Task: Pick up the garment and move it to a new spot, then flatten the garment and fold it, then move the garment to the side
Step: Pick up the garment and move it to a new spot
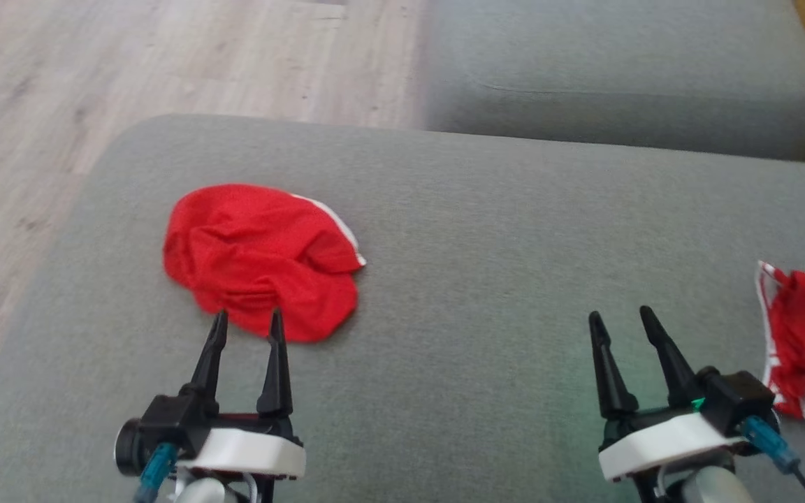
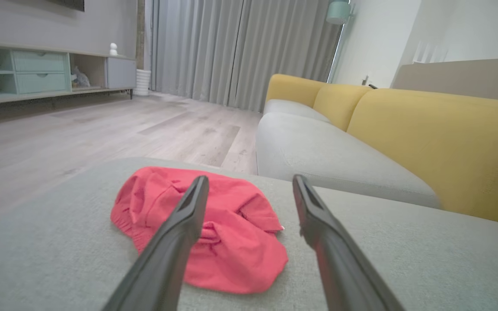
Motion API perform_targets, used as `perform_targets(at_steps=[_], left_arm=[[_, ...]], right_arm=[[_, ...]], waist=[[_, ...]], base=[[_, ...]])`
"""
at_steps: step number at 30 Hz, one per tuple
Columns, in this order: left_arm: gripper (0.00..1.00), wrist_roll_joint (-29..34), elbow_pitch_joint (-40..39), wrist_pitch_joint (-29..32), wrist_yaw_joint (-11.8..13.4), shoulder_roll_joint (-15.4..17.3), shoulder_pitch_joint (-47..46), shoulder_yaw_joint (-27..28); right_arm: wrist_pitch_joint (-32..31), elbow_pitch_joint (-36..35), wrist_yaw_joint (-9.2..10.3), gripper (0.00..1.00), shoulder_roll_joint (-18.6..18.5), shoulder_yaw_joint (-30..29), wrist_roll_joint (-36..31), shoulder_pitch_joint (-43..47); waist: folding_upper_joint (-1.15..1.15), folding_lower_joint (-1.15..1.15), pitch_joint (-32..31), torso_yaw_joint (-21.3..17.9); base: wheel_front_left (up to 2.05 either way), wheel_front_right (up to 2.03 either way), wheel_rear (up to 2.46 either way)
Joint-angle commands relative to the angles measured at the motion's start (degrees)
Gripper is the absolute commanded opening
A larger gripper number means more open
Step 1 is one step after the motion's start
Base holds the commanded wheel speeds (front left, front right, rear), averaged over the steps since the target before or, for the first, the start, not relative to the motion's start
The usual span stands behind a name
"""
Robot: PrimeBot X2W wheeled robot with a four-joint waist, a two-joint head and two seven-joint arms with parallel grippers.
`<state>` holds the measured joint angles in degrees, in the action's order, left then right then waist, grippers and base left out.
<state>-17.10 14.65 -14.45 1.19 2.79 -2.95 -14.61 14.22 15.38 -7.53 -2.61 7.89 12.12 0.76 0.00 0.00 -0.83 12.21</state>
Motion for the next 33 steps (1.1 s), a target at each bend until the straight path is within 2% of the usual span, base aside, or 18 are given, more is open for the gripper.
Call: perform_targets(at_steps=[1, 11, 19, 23, 27, 33], left_arm=[[1.0, 0.4, -1.6, -0.5, 0.0, 0.1, -1.0, 2.0], [1.0, 0.9, -1.2, -0.5, -0.4, 0.1, -0.8, 2.4], [1.0, 1.9, 0.4, -0.5, -1.5, 0.1, -1.8, 3.2], [1.0, 2.8, 6.3, -0.3, -4.0, 0.4, -5.5, 1.5], [1.0, 3.4, 12.5, 4.4, -6.3, 1.3, -12.1, -1.3], [1.0, 3.8, 20.8, 10.5, -7.8, 2.8, -20.7, -4.3]], right_arm=[[0.8, -1.9, 0.04, 1.0, -0.3, 1.6, 0.5, -1.0], [0.8, -1.6, 0.04, 1.0, -0.3, 3.0, 1.4, -0.2], [0.8, -1.5, 0.04, 1.0, -0.3, 3.6, 1.7, -0.6], [0.8, -1.6, 0.04, 1.0, -0.3, 3.3, 1.2, -1.3], [0.8, -1.9, 0.04, 1.0, -0.3, 2.5, 1.0, -2.3], [0.8, -1.9, 0.04, 1.0, -0.3, 2.3, 0.3, -3.9]], waist=[[0.0, 0.0, -0.3, 1.2], [0.0, 0.0, -0.8, 4.2], [0.0, 0.0, 0.3, 2.9], [0.0, 0.0, 2.5, 1.5], [0.0, 0.0, 5.3, 0.0], [0.0, 0.0, 8.6, -2.3]], base=[[0.0, 0.0, 0.0], [0.0, 0.0, 0.0], [0.0, 0.0, 0.0], [0.0, 0.0, 0.0], [0.0, 0.0, 0.0], [0.0, 0.0, 0.0]])
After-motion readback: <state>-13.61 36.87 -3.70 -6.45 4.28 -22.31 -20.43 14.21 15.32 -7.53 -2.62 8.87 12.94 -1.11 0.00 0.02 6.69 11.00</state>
